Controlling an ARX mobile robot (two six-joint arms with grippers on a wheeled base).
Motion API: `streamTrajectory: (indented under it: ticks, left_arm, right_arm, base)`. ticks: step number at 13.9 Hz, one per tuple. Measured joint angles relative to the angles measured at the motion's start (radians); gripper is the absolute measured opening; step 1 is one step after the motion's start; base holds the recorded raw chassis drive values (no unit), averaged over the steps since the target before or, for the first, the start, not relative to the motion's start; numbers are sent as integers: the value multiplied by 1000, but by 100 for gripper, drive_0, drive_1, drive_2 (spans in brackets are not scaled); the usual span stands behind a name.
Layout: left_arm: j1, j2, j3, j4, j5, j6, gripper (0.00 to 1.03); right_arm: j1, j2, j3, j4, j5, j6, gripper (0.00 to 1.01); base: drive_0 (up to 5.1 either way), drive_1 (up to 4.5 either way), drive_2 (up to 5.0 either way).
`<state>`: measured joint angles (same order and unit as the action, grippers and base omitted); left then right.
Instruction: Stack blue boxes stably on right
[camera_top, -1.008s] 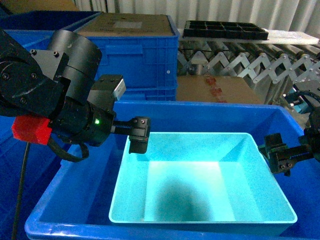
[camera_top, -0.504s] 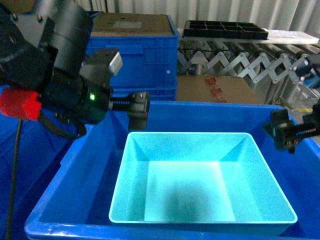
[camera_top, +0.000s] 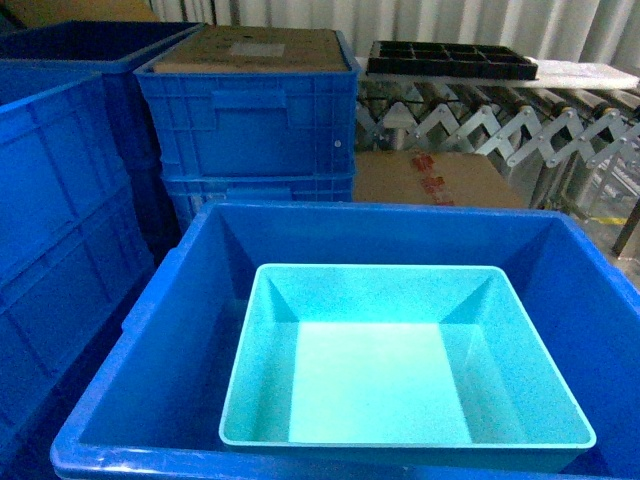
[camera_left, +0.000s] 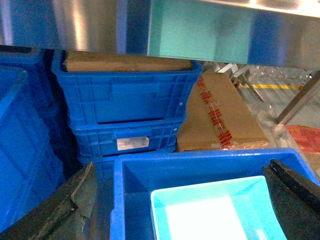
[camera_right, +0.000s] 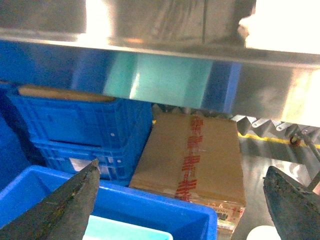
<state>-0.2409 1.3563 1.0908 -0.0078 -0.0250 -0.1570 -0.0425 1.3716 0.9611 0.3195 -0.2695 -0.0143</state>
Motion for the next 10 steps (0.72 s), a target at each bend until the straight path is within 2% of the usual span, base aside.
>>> streamTrajectory:
  ticks: [1,3,4,5,6,8,9,10]
  left_arm:
    - [13,-126,-39,-55,-9,-10,98]
    - [39,-276,-64,-125,-12,-33,98]
    - [32,-317,-74,-125,-2,-45,98]
    - [16,-325,-78,-109,3,-45,98]
    - [10,-315,-82,-111,8,-45,98]
    - [13,-303,-91,-116,6,-46,98]
    - [3,-335,-166,66,-107,10,88]
    - [21,-406,-289,175,-169,74,75]
  right_arm:
    - [-18,-142,-26,-65,-24,34,98]
    - [-15,-339,-86,-171,-24,68,98]
    - [6,-403,-130,-190,-1,71,98]
    - [37,-426,-162,-162,36,69,98]
    - [44,-425,-166,-162,38,66,98]
    - [43,-459,-227,-104,199,40,84]
    - [42,-514,-323,-69,255,34,71]
    - [42,-557,-410,-33,269,29,58]
  base:
    - [0,0,0]
    - [0,0,0]
    - [0,0,0]
    - [0,0,0]
    - [0,0,0]
    - [0,0,0]
    - [0,0,0]
    - [0,0,0]
